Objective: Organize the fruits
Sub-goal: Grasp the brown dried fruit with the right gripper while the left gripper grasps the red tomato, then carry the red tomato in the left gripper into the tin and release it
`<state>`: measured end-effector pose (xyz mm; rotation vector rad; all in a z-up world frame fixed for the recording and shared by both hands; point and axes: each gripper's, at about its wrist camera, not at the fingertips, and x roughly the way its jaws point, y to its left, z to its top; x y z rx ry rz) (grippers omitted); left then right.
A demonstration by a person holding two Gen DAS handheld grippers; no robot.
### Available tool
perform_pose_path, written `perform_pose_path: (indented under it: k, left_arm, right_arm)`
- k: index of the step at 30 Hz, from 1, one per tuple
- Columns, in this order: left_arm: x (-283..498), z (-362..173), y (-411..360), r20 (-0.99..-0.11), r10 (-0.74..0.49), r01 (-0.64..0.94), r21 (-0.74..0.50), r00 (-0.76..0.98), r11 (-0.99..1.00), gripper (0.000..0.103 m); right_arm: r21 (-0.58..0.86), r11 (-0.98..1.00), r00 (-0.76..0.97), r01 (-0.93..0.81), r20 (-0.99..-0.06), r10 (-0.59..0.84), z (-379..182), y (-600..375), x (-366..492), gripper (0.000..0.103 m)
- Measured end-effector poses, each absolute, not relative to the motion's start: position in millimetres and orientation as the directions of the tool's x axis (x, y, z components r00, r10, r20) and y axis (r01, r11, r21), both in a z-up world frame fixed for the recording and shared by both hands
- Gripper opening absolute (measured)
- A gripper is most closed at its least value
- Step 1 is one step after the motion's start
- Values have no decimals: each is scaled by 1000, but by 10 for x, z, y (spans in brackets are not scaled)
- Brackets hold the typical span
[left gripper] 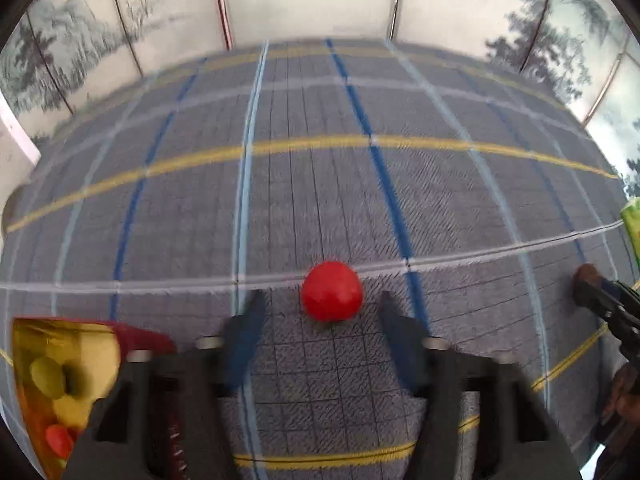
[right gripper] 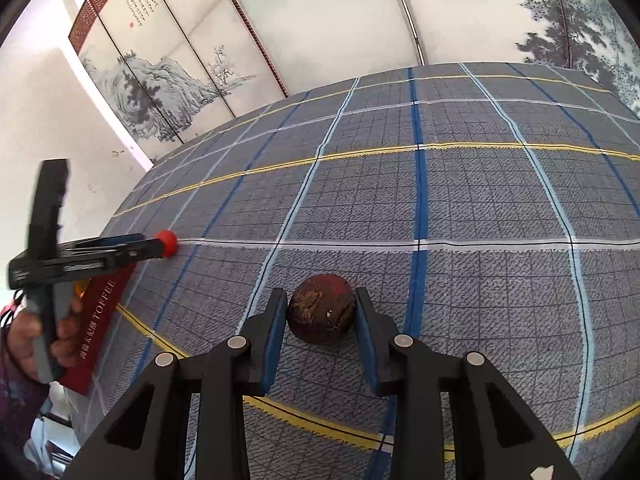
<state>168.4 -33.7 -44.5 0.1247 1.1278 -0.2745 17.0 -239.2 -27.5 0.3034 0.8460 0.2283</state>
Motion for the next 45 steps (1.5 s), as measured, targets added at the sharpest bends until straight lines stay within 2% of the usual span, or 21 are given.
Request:
perform_pose_path:
  k: [1,3,7,18,26,34,36,40,45]
  left_arm:
    - [1663,-451,-343,-890,-155,278,-33,430,960,30]
    - [1626,-525,-395,-886,-142,287,-10,442,958,30]
    - [1385,-541,-438,-870,-180,278,-52,459,959,30]
    - [235,-39,-408,-766,-172,258,-9,619,966,30]
    - [-39,271,-50,-759,-166,222,-29,629,975,30]
    - [-282,228,255,-760,-130,180,-18,636,984,30]
    - [-305,226,310,-758,-119,171,-10,641,985,30]
    - [-348,204,442,-762,-105,148,-12,639,989,30]
    - [-366,183,552,-767,-90,122,-16,635,992,30]
  right_arm:
    - [354,932,642,-78,-697,319,-279,-2398,178,32]
    - [354,932,641,-75,-699,317,-286,-2407,176,32]
    - [349,935,633,-68,-709,310,-302,-2402,195,32]
    - [324,944,631,-60,-720,287,-298,-2354,214,30]
    - [297,953,630,-59,-729,266,-296,-2319,212,31]
    - [248,967,628,-65,-743,233,-285,-2241,206,34]
    - [243,967,625,-79,-743,238,-283,-2221,210,38]
    - [242,963,617,-117,-742,261,-278,-2167,214,54]
    - [230,963,612,-137,-745,265,-274,-2120,218,62]
